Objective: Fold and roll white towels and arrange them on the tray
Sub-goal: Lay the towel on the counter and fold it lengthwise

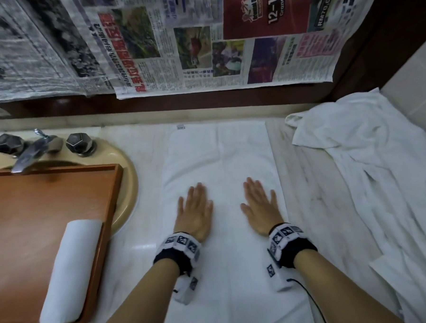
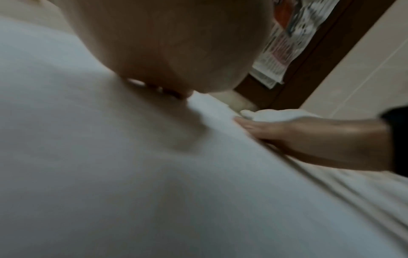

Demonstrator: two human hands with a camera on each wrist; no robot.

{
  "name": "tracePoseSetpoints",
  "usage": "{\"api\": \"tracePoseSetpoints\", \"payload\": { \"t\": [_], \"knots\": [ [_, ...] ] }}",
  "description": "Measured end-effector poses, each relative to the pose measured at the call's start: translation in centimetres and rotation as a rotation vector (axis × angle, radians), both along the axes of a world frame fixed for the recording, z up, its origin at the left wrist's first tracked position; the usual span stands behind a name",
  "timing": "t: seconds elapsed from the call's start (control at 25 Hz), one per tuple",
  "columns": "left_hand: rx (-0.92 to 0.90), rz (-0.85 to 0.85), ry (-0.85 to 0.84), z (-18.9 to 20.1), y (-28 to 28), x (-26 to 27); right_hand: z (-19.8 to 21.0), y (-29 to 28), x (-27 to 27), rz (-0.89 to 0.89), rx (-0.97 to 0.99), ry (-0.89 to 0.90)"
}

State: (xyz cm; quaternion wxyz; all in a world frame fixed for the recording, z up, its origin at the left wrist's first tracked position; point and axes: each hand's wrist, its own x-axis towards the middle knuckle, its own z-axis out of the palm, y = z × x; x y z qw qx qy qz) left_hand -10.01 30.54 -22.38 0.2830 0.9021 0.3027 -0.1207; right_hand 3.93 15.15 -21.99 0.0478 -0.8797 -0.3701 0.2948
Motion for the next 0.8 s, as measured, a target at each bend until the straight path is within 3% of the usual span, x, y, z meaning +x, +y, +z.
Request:
{"api": "tracePoseSetpoints", "payload": {
  "t": [0.08,0.12,0.16,0.32,0.36,0.4,0.48,0.52,0.56,0.64,0.72,0.76,0.8],
  "knots": [
    [0.090,0.363,0.123,0.0,3.1,-1.2,0.2,-1.5,2.8,-0.304,-0.125,-0.020],
    [0.087,0.477,0.156,0.6,3.6,-0.9,0.6,-1.3,3.5,-0.412,-0.153,-0.008],
    [0.070,0.486,0.129,1.3,3.0,0.3,1.1,-0.1,3.4,-0.427,-0.132,-0.013],
    [-0.145,-0.047,-0.084,1.3,-1.2,6.2,0.8,5.0,2.0,0.095,0.072,0.013],
    [-0.114,-0.060,-0.061,0.7,-0.1,6.0,0.5,4.6,2.8,0.109,0.053,0.021],
    [-0.050,0.030,-0.016,0.1,1.9,5.7,0.1,3.8,4.3,0.038,0.012,0.005],
    [0.017,0.494,0.085,0.0,5.8,4.6,0.1,2.1,7.2,-0.272,-0.128,-0.034],
    [-0.007,0.623,0.101,0.7,6.9,4.6,0.6,2.2,8.0,-0.384,-0.175,-0.043],
    [-0.037,0.610,0.043,1.6,6.7,5.4,1.2,3.0,8.0,-0.404,-0.166,-0.058],
    [-0.161,0.275,-0.163,2.7,3.9,9.0,1.6,6.3,6.9,-0.174,-0.008,-0.072],
    [-0.236,-0.024,-0.181,2.1,2.1,11.4,1.2,8.2,6.4,0.045,0.079,0.005],
    [-0.189,-0.060,-0.132,1.4,2.9,11.6,0.8,8.0,7.1,0.057,0.060,0.025],
    [-0.117,0.009,-0.069,0.8,4.6,11.3,0.4,7.3,8.3,0.007,0.010,0.013]
  ]
}}
